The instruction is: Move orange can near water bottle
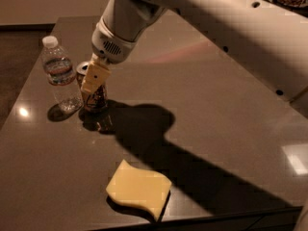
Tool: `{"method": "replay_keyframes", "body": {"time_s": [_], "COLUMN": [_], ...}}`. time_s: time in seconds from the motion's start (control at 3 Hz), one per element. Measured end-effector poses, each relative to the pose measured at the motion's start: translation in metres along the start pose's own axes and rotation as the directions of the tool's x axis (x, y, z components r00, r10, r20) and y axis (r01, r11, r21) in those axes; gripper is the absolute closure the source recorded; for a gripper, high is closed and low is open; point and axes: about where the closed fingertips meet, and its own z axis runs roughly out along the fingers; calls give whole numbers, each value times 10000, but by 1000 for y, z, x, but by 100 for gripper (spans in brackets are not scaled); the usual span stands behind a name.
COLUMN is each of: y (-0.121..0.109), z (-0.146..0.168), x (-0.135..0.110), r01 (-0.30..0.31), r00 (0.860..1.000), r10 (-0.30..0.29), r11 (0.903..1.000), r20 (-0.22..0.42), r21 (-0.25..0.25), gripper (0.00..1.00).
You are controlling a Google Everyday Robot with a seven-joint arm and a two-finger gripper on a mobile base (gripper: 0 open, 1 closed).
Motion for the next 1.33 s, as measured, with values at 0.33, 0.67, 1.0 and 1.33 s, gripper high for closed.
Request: {"method": "replay_keyframes", "body": {"time_s": [0.33,0.67,1.0,1.33], "y": [0,2,3,3], "z": [12,13,14,14], "x": [6,5,3,3], "r01": [-275,-262,-223,-222], "r00": [9995,9995,9996,9996], "r10": [273,260,221,220], "r11": [9996,9996,9997,9997], "r20": [-156,-168,-177,-177], "r21": [-90,-104,-120,-120], "gripper": [51,27,0,0]}}
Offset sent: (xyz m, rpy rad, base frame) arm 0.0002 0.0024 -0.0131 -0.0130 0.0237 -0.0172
